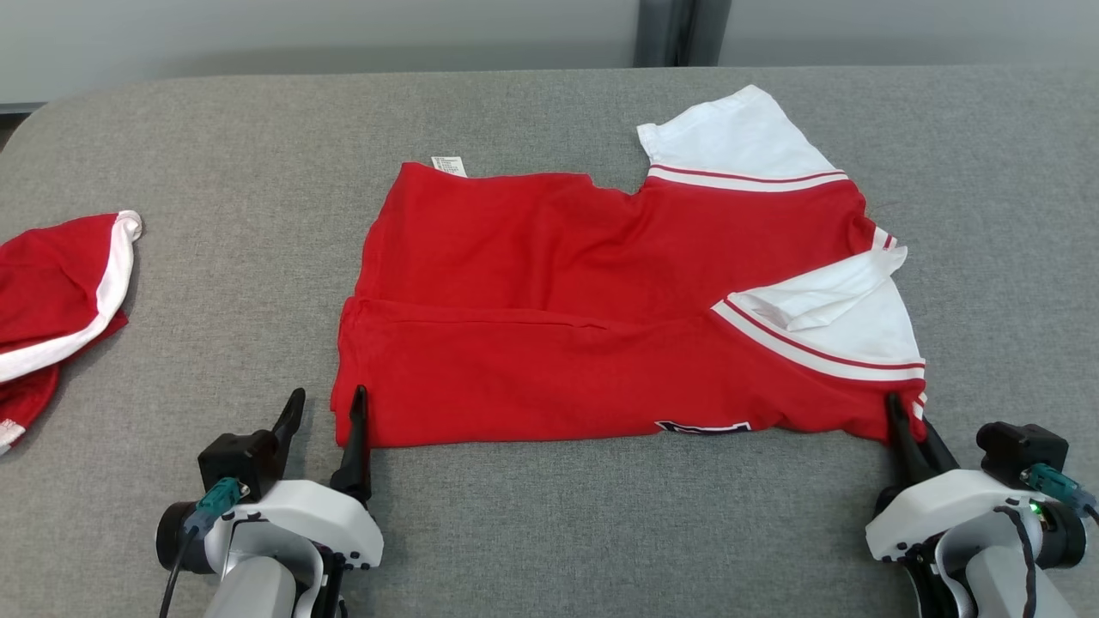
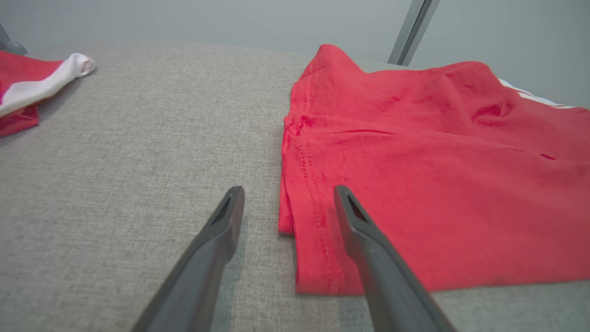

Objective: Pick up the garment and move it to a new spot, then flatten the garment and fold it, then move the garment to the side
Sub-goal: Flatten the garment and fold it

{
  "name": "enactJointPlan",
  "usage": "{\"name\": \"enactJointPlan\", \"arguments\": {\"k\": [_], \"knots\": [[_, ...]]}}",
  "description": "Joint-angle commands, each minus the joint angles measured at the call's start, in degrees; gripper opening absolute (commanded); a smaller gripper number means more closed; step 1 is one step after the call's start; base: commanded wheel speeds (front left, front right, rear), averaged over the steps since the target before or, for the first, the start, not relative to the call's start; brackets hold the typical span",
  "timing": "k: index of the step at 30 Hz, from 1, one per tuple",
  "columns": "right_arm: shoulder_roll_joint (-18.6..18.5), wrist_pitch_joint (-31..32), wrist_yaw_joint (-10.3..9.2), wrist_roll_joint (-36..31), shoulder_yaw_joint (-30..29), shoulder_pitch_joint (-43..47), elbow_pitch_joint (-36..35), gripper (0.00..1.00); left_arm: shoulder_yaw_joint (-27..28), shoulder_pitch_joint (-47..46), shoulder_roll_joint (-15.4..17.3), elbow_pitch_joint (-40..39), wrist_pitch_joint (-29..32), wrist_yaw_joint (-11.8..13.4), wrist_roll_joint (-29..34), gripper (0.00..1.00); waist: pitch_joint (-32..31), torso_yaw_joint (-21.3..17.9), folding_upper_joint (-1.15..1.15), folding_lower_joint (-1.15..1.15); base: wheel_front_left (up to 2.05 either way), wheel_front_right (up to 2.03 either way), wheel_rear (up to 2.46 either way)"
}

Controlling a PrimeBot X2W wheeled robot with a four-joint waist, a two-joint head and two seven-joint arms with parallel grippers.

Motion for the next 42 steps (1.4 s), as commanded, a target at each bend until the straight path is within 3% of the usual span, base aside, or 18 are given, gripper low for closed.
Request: {"name": "enactJointPlan", "arguments": {"k": [1, 12, 17, 20, 21, 22, 27, 31, 42], "knots": [[0.0, 0.5, 0.00, 0.2, 0.6, 0.3, 0.8, 0.00, 0.2, -0.9, 0.3, 0.0, 0.0, -0.1, -0.3, 1.00, 0.1, -0.1, 0.00, 0.00, 0.00, 0.00, 0.00], [-1.1, 0.3, -0.01, 1.6, 0.7, -0.6, -2.7, 0.00, -3.6, -1.2, 0.3, 4.3, 0.0, -2.2, -6.6, 1.00, 0.3, -1.1, 0.00, 0.00, 0.00, 0.00, 0.00], [-0.7, 0.3, 0.00, 1.9, 1.1, -0.4, -2.9, 0.00, -5.3, -1.9, 0.2, 6.6, 0.2, -0.7, -8.6, 1.00, 0.2, -0.9, 0.00, 0.00, 0.00, 0.00, 0.00], [-0.5, 0.3, 0.00, 2.1, 1.3, -0.5, -2.7, 0.00, -6.4, -2.2, 0.2, 7.9, 0.2, -1.3, -9.1, 1.00, 0.0, -0.9, 0.00, 0.00, 0.00, 0.00, 0.00], [-0.4, 0.3, 0.00, 2.1, 1.4, -0.5, -2.6, 0.00, -7.0, -2.2, 0.2, 8.4, 0.2, -1.8, -8.8, 0.21, -0.1, -0.9, 0.00, 0.00, 0.00, 0.00, 0.00], [-0.4, 0.3, 0.00, 2.2, 1.5, -0.6, -2.5, 0.00, -7.3, -2.2, 0.2, 8.9, 0.2, -2.1, -9.1, 0.00, -0.2, -0.9, 0.00, 0.00, 0.00, 0.00, 0.00], [-0.5, 0.3, 0.00, 3.1, 1.4, -1.8, -2.0, 0.00, -6.9, -4.0, 0.3, 8.4, 0.0, -3.3, -11.1, 0.00, -1.4, -0.8, 0.00, 0.00, 0.00, 0.00, 0.00], [-1.5, 0.3, 0.00, 4.0, 1.7, -4.1, -1.3, 0.00, -5.0, -5.5, 0.2, 5.2, 0.0, -3.4, -9.2, 0.00, -3.3, -0.6, 0.00, 0.00, 0.00, 0.00, 0.00], [-3.0, 0.3, -0.01, 8.8, 4.2, -4.8, 4.1, 0.00, 0.5, -0.9, 0.5, 5.8, 0.0, -4.4, -4.7, 0.00, -16.1, -1.1, 0.00, 0.00, 0.00, 0.00, 0.00]]}}
